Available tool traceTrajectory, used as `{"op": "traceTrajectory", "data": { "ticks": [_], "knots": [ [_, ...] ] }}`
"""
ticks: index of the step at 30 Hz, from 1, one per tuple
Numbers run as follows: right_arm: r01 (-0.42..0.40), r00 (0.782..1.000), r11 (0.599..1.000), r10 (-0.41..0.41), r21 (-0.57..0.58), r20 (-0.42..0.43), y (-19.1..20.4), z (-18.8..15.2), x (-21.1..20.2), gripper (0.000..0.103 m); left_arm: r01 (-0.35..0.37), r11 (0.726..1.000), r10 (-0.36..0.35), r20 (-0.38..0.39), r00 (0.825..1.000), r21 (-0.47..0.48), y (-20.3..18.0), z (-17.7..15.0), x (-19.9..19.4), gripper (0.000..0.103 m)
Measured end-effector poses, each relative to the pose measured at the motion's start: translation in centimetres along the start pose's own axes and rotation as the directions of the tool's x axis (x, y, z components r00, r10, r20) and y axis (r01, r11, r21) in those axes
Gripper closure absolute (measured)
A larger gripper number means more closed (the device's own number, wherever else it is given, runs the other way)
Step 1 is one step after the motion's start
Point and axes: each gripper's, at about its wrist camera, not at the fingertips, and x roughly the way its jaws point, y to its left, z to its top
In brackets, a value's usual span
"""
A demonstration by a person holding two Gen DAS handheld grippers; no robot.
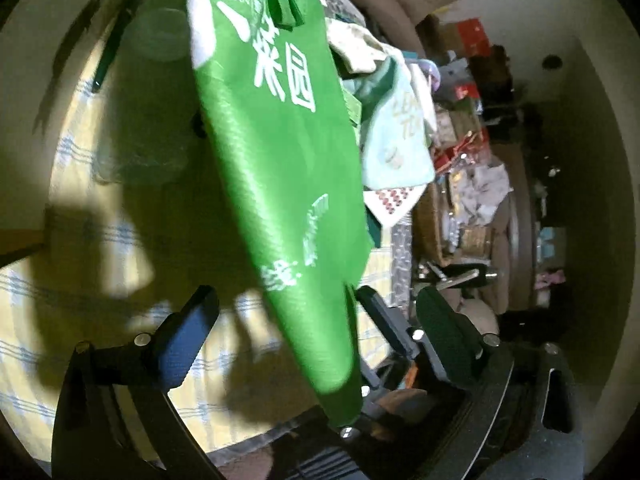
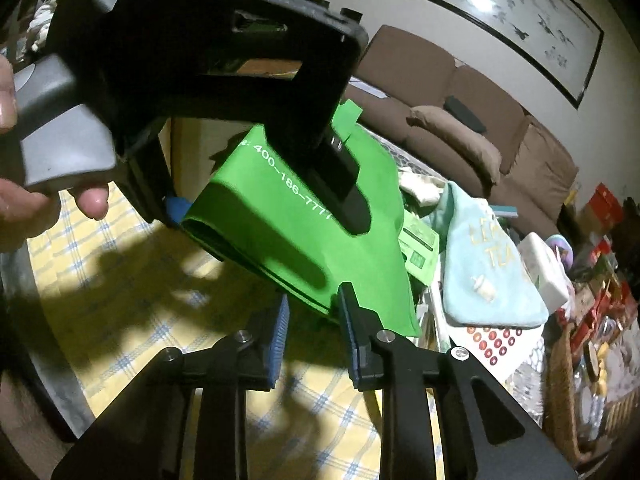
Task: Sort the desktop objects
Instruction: 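Carry the green tote bag with the right gripper toward the cardboard box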
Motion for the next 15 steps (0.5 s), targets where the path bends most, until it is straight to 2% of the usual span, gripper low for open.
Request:
{"op": "traceTrajectory", "data": {
  "ticks": [2, 7, 12, 13, 14, 15],
  "knots": [
    [0.0, 1.0, 1.0, 0.0, 0.007, 0.004, 0.0, -0.01, -0.17, 0.08, 0.012, 1.0, -0.012, 0.001, 1.0, -0.007, 0.18, -0.07, -0.35, 0.0],
    [0.002, 1.0, 1.0, -0.002, 0.01, 0.007, 0.07, 0.07, -0.38, 0.08, -0.045, 0.999, 0.045, -0.023, 0.999, -0.015, 0.36, -0.11, 0.14, 0.0],
    [0.005, 1.0, 1.0, -0.005, 0.013, 0.013, -0.06, 0.04, -0.54, 0.08, -0.01, 0.999, 0.01, 0.001, 1.0, -0.051, 0.18, -0.15, 0.15, 0.004],
    [0.006, 1.0, 1.0, -0.006, 0.014, 0.015, -0.18, 0.03, -0.6, 0.08, 0.013, 0.998, -0.013, 0.005, 1.0, -0.057, 0.2, -0.15, 0.08, 0.007],
    [0.006, 1.0, 1.0, -0.006, 0.018, 0.017, -0.23, 0.04, -0.72, 0.08, 0.033, 0.997, -0.033, 0.011, 0.999, -0.067, 0.18, -0.14, -0.02, 0.02],
    [0.006, 1.0, 1.0, -0.006, 0.023, 0.018, -0.29, 0.1, -0.85, 0.08, 0.045, 0.996, -0.043, 0.016, 0.999, -0.075, 0.14, -0.16, -0.08, 0.041]
  ]
}}
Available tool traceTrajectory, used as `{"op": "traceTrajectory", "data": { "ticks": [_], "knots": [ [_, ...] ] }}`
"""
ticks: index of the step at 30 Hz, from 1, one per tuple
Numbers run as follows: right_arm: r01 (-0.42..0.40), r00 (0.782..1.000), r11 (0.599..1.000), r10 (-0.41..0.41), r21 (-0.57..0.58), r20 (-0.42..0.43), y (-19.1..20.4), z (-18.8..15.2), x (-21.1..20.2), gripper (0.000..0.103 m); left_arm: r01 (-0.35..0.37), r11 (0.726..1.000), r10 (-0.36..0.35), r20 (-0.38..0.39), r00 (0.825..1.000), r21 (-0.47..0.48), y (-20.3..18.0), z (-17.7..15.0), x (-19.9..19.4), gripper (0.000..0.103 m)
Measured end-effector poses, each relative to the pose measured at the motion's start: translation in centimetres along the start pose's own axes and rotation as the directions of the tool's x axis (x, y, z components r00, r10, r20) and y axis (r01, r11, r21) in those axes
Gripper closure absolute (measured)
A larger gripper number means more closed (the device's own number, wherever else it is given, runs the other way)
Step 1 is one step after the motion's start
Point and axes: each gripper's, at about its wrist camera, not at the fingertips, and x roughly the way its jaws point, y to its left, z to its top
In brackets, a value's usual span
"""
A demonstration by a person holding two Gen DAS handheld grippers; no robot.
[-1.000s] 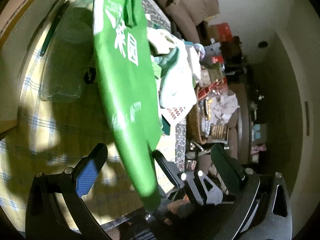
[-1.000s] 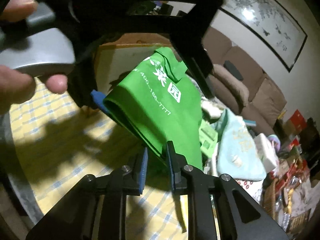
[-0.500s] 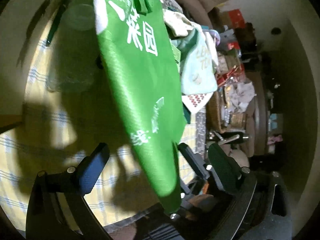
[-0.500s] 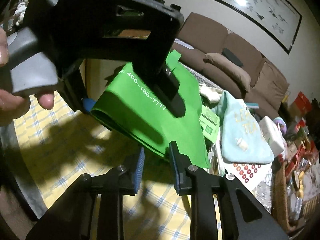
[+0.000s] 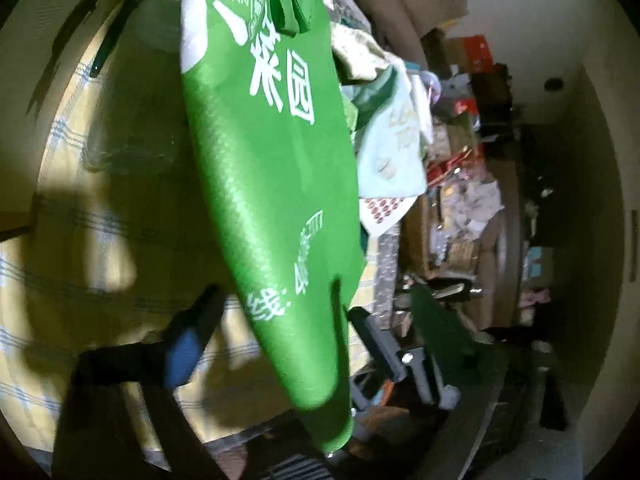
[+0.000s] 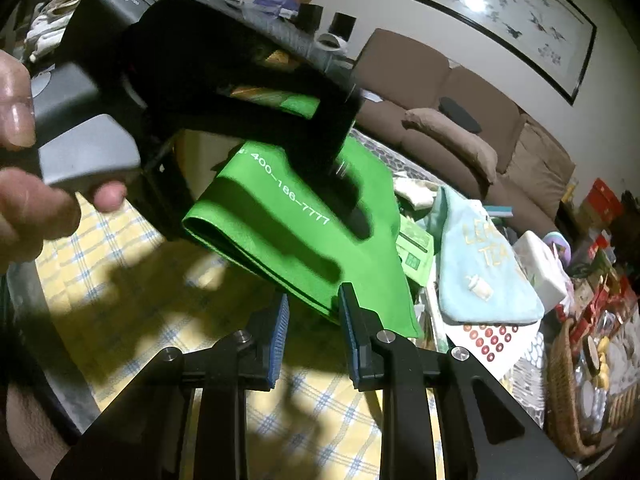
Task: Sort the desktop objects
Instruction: 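Carry the green tote bag with the right gripper toward the cardboard box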
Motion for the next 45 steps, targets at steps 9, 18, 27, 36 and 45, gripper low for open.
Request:
{"op": "traceTrajectory", "data": {
  "ticks": [9, 18, 27, 36, 45],
  "knots": [
    [0.035, 0.999, 0.999, -0.035, 0.002, 0.034, 0.2, 0.8, -2.0, 0.08, -0.028, 0.998, 0.025, 0.059, 0.998, 0.051, -2.1, -0.5, -0.8, 0.089],
    [0.111, 0.986, 0.994, -0.11, 0.002, 0.122, -0.7, 4.5, -6.5, 0.083, -0.012, 0.972, -0.017, 0.12, 0.993, 0.237, -8.4, -1.4, -4.4, 0.089],
    [0.11, 0.978, 0.994, -0.104, -0.024, 0.179, 0.1, 10.1, -8.3, 0.083, -0.012, 0.957, -0.042, 0.179, 0.983, 0.291, -11.4, -0.3, -11.0, 0.088],
    [0.013, 0.983, 1.0, -0.01, -0.015, 0.181, 4.1, 14.3, -5.8, 0.083, -0.068, 0.968, 0.013, 0.223, 0.975, 0.24, -7.6, 1.6, -16.5, 0.088],
    [-0.08, 0.985, 0.997, 0.082, -0.018, 0.153, 8.4, 18.1, -1.8, 0.083, -0.123, 0.975, 0.079, 0.225, 0.971, 0.186, -2.6, 4.1, -20.3, 0.086]
  ]
}}
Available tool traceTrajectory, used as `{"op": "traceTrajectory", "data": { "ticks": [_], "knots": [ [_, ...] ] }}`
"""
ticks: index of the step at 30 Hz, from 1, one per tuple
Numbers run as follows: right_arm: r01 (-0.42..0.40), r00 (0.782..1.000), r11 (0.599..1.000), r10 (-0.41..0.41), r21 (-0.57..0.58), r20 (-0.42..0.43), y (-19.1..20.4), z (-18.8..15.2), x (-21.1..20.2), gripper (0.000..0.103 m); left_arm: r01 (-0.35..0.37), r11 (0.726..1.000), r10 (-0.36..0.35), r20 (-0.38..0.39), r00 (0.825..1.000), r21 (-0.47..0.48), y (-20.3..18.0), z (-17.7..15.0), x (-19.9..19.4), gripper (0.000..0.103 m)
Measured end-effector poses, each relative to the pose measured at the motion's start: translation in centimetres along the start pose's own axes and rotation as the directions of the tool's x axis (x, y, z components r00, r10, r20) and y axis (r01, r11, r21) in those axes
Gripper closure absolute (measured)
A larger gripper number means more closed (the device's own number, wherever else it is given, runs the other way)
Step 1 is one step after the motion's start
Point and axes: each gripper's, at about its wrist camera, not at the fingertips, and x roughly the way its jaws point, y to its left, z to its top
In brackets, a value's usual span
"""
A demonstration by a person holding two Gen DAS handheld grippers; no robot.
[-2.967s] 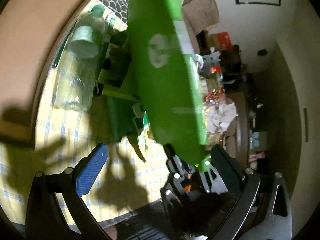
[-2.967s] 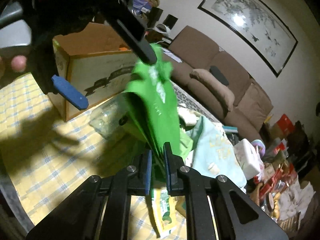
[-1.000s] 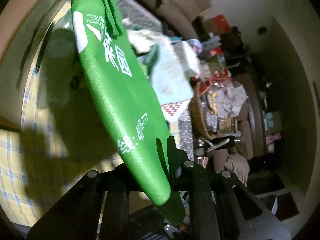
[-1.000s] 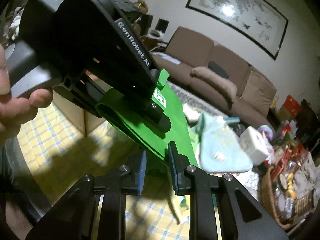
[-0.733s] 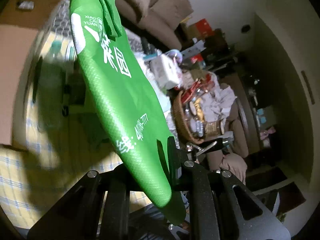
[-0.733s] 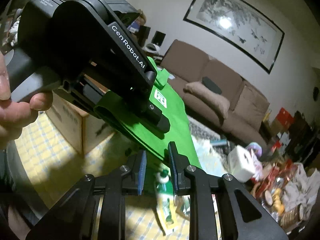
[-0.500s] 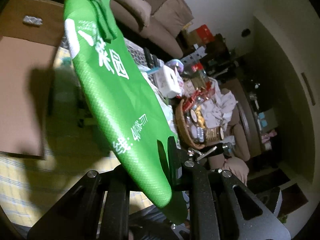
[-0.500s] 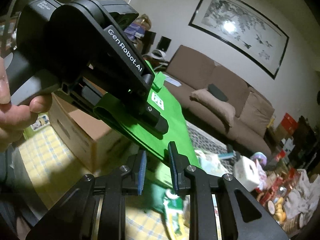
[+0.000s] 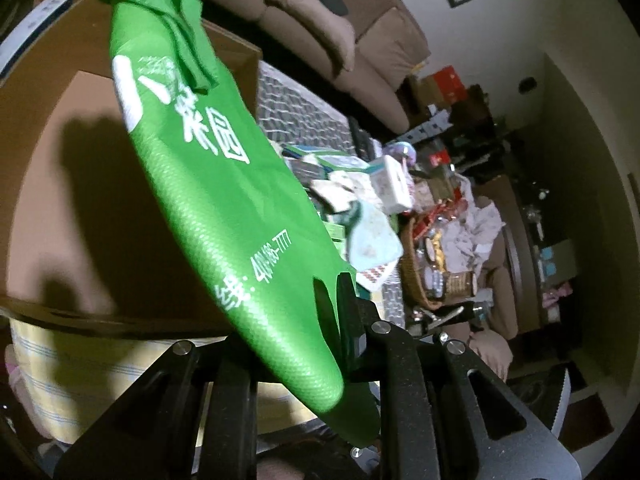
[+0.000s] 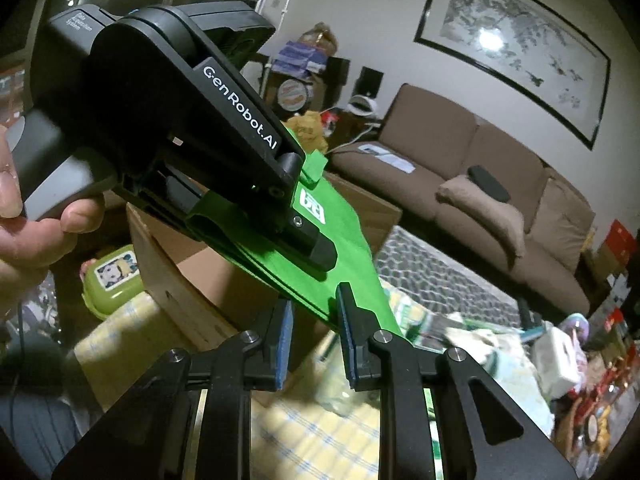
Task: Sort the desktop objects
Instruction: 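Carry the green tote bag with the right gripper toward the cardboard box, then lower the tote bag into the box and open the right gripper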
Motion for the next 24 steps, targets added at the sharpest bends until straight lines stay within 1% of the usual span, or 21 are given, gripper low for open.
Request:
{"op": "traceTrajectory", "data": {
  "ticks": [3, 6, 11, 13, 15, 18, 21, 24],
  "knots": [
    [-0.026, 0.999, 0.999, 0.027, 0.021, -0.022, 0.6, 0.6, 1.7, 0.083, -0.011, 1.0, 0.01, -0.022, 1.0, -0.027, 2.3, 0.9, -0.4, 0.086],
    [-0.06, 0.997, 0.996, 0.063, 0.062, -0.05, 1.1, 0.9, 3.6, 0.082, -0.024, 0.999, 0.023, -0.044, 0.999, -0.033, 4.1, 1.7, -0.1, 0.086],
    [-0.112, 0.99, 0.989, 0.12, 0.1, -0.079, 0.9, 0.6, 4.8, 0.08, -0.032, 0.998, 0.028, -0.077, 0.997, -0.05, 6.8, 2.8, 0.6, 0.086],
    [-0.117, 0.989, 0.988, 0.126, 0.103, -0.079, 0.7, 0.5, 4.6, 0.079, -0.033, 0.998, 0.028, -0.081, 0.996, -0.061, 7.8, 3.3, 0.8, 0.086],
    [-0.131, 0.987, 0.984, 0.141, 0.122, -0.08, 0.0, 0.3, 4.3, 0.077, -0.047, 0.997, 0.041, -0.08, 0.996, -0.063, 8.6, 3.8, 0.9, 0.086],
    [-0.131, 0.987, 0.978, 0.145, 0.163, -0.075, -1.4, -0.2, 3.6, 0.075, -0.036, 0.998, 0.032, -0.072, 0.997, -0.059, 9.1, 4.8, 1.1, 0.086],
    [-0.124, 0.987, 0.968, 0.143, 0.216, -0.075, -3.6, -0.5, 3.1, 0.074, -0.06, 0.998, 0.058, -0.066, 0.996, -0.03, 9.1, 6.0, 1.8, 0.086],
    [-0.114, 0.989, 0.963, 0.134, 0.244, -0.068, -4.8, -0.8, 2.6, 0.074, -0.081, 0.996, 0.078, -0.068, 0.995, -0.029, 9.6, 7.4, 2.5, 0.086]
  ]
}}
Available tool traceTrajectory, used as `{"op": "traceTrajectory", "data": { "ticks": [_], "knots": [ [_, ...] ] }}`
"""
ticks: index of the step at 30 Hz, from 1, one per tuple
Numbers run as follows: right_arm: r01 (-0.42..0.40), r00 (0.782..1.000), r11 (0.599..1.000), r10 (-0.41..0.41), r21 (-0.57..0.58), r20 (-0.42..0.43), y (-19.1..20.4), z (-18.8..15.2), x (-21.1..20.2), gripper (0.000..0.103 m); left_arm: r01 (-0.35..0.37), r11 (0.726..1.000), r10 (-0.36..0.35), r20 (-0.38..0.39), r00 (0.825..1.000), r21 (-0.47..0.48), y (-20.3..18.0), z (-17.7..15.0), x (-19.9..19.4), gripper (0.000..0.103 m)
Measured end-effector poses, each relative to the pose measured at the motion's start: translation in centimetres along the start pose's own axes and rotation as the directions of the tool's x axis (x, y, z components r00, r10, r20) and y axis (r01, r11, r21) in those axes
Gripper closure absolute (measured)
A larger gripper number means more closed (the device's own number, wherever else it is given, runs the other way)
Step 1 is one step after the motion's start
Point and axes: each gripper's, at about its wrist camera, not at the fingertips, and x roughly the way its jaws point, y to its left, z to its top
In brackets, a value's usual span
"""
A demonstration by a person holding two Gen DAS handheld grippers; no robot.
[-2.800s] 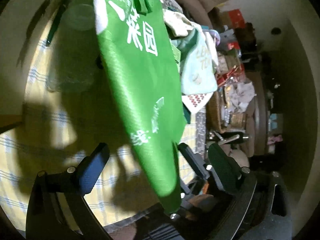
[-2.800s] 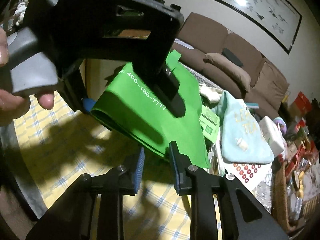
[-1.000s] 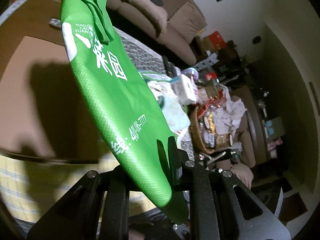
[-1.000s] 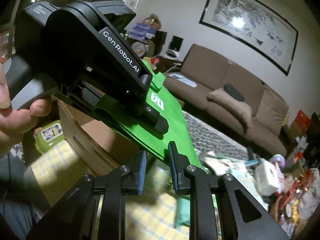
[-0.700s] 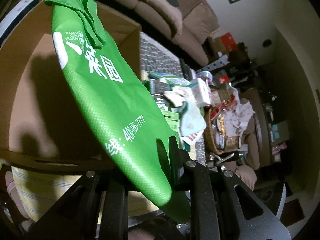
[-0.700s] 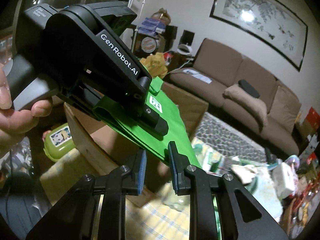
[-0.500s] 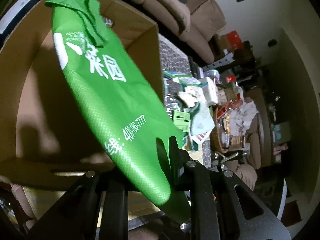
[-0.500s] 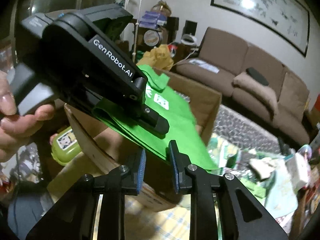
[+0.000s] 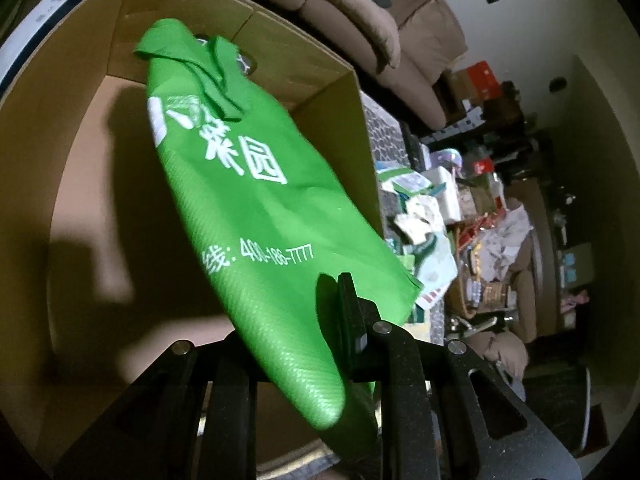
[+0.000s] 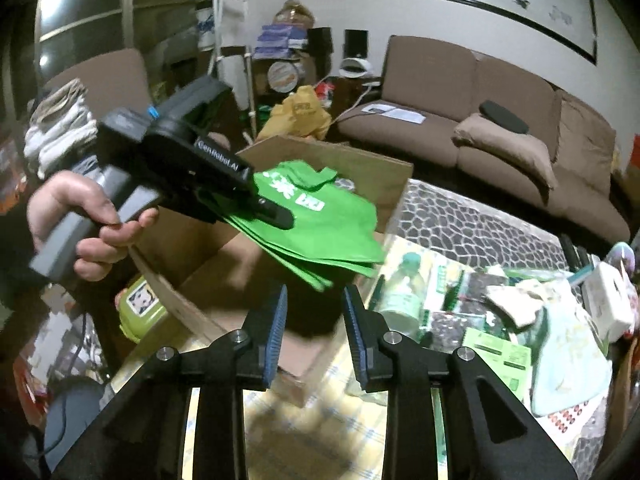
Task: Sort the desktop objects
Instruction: 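Lower the tote bag into the box and open the right gripper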
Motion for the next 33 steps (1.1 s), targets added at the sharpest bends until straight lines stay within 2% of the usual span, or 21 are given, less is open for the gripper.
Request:
{"op": "traceTrajectory", "data": {
  "ticks": [5, 9, 12, 13, 14, 16, 17, 18, 19, 21, 24, 30, 33],
  "knots": [
    [0.016, 1.0, 1.0, -0.016, 0.007, 0.004, -1.3, 0.0, -0.8, 0.074, -0.047, 0.999, 0.047, -0.041, 0.998, 0.004, 1.5, 2.1, 1.4, 0.086],
    [0.016, 1.0, 1.0, -0.016, 0.014, -0.001, -1.8, -0.4, -0.6, 0.074, -0.096, 0.995, 0.097, -0.102, 0.99, 0.017, 2.9, 2.0, 2.7, 0.086],
    [0.015, 1.0, 1.0, -0.014, 0.018, -0.009, -1.8, -0.8, -0.2, 0.074, -0.232, 0.973, 0.223, -0.204, 0.953, -0.021, 5.3, 1.4, 4.8, 0.084],
    [0.014, 1.0, 1.0, -0.014, 0.02, -0.012, -1.8, -0.9, -0.1, 0.074, -0.265, 0.964, 0.251, -0.232, 0.94, -0.035, 6.0, 1.2, 5.4, 0.083],
    [0.013, 1.0, 1.0, -0.012, 0.023, -0.015, -1.8, -1.0, 0.0, 0.074, -0.276, 0.96, 0.257, -0.248, 0.934, -0.044, 6.3, 1.0, 5.6, 0.08],
    [0.008, 1.0, 1.0, -0.007, 0.03, -0.022, -1.9, -1.3, 0.3, 0.074, -0.306, 0.951, 0.288, -0.236, 0.928, -0.043, 6.0, 1.2, 5.4, 0.067],
    [0.009, 1.0, 1.0, -0.008, 0.03, -0.025, -2.0, -1.3, 0.4, 0.074, -0.326, 0.945, 0.311, -0.225, 0.923, -0.034, 5.7, 1.2, 5.1, 0.053],
    [0.008, 1.0, 1.0, -0.008, 0.03, -0.029, -1.9, -1.4, 0.5, 0.074, -0.344, 0.939, 0.333, -0.216, 0.918, -0.016, 5.4, 1.2, 5.0, 0.047],
    [0.008, 1.0, 1.0, -0.007, 0.029, -0.03, -2.0, -1.3, 0.5, 0.074, -0.361, 0.933, 0.354, -0.21, 0.911, 0.006, 4.9, 1.2, 5.0, 0.047],
    [0.008, 1.0, 1.0, -0.007, 0.03, -0.03, -2.1, -1.4, 0.4, 0.074, -0.408, 0.912, 0.407, -0.219, 0.887, 0.045, 4.4, 1.0, 5.3, 0.047],
    [0.014, 1.0, 0.999, -0.013, 0.032, -0.027, -2.1, -1.4, 0.3, 0.074, -0.496, 0.865, 0.501, -0.19, 0.844, 0.074, 3.6, 0.5, 4.7, 0.044],
    [0.034, 0.999, 0.997, -0.032, 0.063, -0.033, -2.7, -1.5, 0.0, 0.073, -0.531, 0.841, 0.539, -0.084, 0.838, 0.103, 1.3, -0.9, 1.8, 0.037],
    [0.047, 0.998, 0.996, -0.044, 0.074, -0.04, -2.8, -1.8, -0.3, 0.063, -0.542, 0.833, 0.548, -0.035, 0.836, 0.11, -0.4, -1.0, 0.6, 0.029]
  ]
}}
